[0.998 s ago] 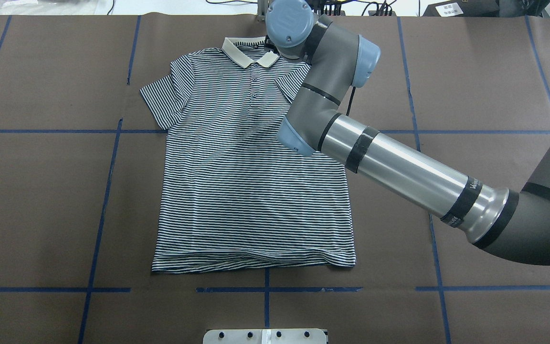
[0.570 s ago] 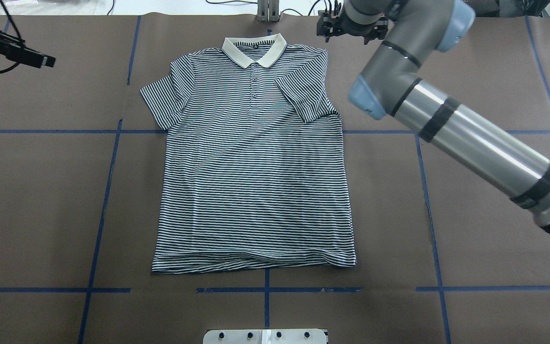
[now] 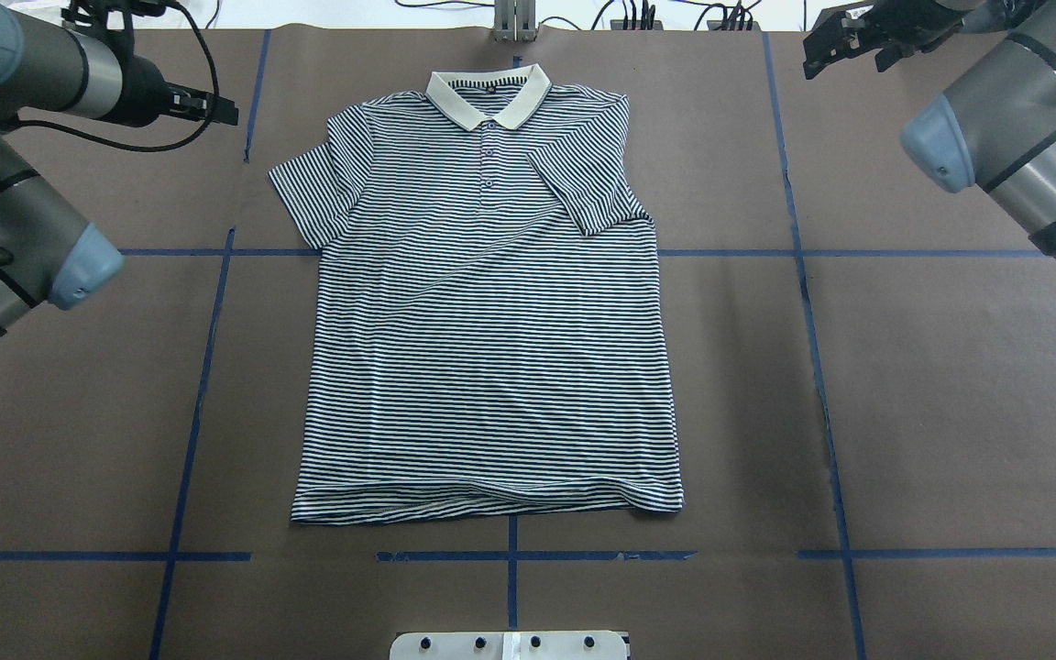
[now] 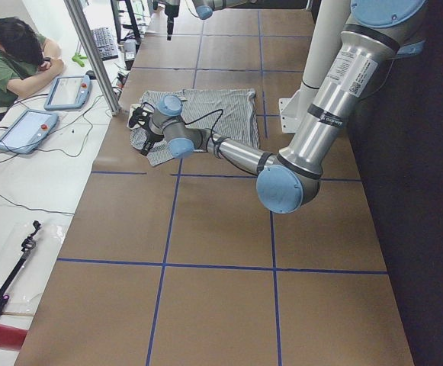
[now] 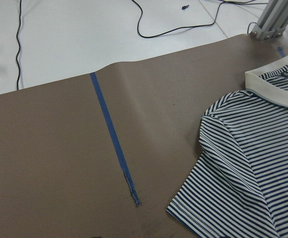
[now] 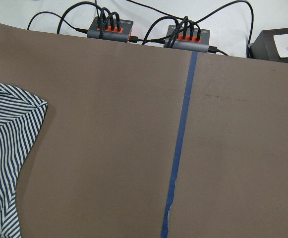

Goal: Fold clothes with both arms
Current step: 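Move the left gripper to the short sleeve nearest it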

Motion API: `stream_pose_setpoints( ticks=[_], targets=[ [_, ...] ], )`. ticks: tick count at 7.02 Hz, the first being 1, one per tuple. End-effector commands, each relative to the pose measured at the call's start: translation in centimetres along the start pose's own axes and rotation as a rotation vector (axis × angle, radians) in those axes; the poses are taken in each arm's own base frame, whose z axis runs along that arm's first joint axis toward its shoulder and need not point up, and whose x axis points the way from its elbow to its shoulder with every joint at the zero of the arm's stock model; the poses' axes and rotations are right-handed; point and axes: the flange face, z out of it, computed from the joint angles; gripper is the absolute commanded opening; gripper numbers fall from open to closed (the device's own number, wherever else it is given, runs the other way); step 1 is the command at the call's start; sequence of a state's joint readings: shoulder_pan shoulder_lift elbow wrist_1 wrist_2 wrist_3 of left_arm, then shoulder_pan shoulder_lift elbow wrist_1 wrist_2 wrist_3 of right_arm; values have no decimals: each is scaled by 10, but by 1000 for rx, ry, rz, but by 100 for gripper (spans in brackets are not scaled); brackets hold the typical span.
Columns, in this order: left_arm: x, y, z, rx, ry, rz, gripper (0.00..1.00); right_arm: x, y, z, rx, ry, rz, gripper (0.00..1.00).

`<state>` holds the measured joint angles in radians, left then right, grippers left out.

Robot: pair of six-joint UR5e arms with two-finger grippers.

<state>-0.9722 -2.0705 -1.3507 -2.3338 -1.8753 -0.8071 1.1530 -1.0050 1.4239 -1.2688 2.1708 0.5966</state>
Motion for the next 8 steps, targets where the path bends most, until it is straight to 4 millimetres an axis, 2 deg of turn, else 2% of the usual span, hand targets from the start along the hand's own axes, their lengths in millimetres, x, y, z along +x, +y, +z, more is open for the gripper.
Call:
stream_pose_setpoints(
  ticks=[1,2,3,5,7,8],
  targets=[
    [32,15,46,28,-58,-53,68,10,7,-3,-1,-2,2,100],
    [29,32,67,26,-54,-70,66,15,10,0,-7,4,5,100],
    [28,31,82,42,-72,-69,65,17,11,1,-9,5,9,100],
    [28,39,96,31,-82,-65,65,18,12,2,-9,7,11,100],
    [30,39,105,34,-98,-104,60,18,12,2,-9,9,10,100],
    [25,45,111,43,-87,-101,59,18,12,2,-9,9,10,100]
  ],
)
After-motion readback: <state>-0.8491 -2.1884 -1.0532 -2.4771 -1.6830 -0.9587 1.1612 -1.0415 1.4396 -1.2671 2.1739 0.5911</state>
